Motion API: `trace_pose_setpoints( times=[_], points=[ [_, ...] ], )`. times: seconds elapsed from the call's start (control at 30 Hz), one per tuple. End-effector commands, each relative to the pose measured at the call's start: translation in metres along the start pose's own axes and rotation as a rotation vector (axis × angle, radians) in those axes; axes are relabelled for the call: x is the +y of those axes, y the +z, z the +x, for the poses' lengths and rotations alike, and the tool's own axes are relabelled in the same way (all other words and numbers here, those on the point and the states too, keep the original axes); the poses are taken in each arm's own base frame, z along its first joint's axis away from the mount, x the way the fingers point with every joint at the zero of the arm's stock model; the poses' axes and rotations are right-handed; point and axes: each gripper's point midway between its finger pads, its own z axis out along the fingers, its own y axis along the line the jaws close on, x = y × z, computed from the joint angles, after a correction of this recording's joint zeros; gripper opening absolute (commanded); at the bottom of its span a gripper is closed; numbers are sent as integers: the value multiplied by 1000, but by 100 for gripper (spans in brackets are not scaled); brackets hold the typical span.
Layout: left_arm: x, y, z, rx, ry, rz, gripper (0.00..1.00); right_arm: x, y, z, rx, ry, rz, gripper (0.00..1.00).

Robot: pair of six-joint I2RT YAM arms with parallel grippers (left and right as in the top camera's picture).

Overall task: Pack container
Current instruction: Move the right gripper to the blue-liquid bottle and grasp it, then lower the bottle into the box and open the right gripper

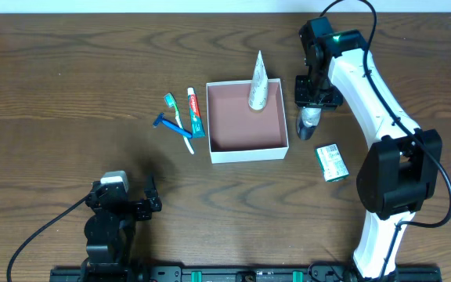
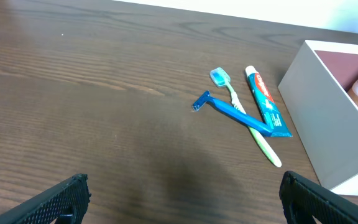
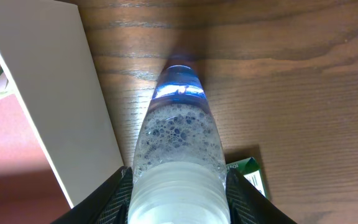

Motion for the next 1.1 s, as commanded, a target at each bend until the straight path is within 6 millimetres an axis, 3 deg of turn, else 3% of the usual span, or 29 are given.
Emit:
trace_pose_setpoints(
  times=[0.0, 0.23, 0.47, 0.7, 0.9, 1.07],
  points=[
    [2, 3, 7, 15, -9, -8, 98, -8, -13, -1, -33, 11, 12, 38],
    [2, 3, 7, 15, -9, -8, 98, -10, -59, -3, -147, 19, -28, 21],
    [2, 3, 7, 15, -10, -8, 98, -10, -113, 10, -258, 4, -73, 18],
    [2, 3, 8, 15, -10, -8, 98, 27, -166, 40, -377, -123, -166, 16],
    [2, 3, 7, 15, -10, -8, 98, 76, -169, 55, -404, -234, -203, 15],
    [2, 3, 7, 15, -10, -8, 98, 93, -151, 61, -354, -251, -189, 15]
  ],
)
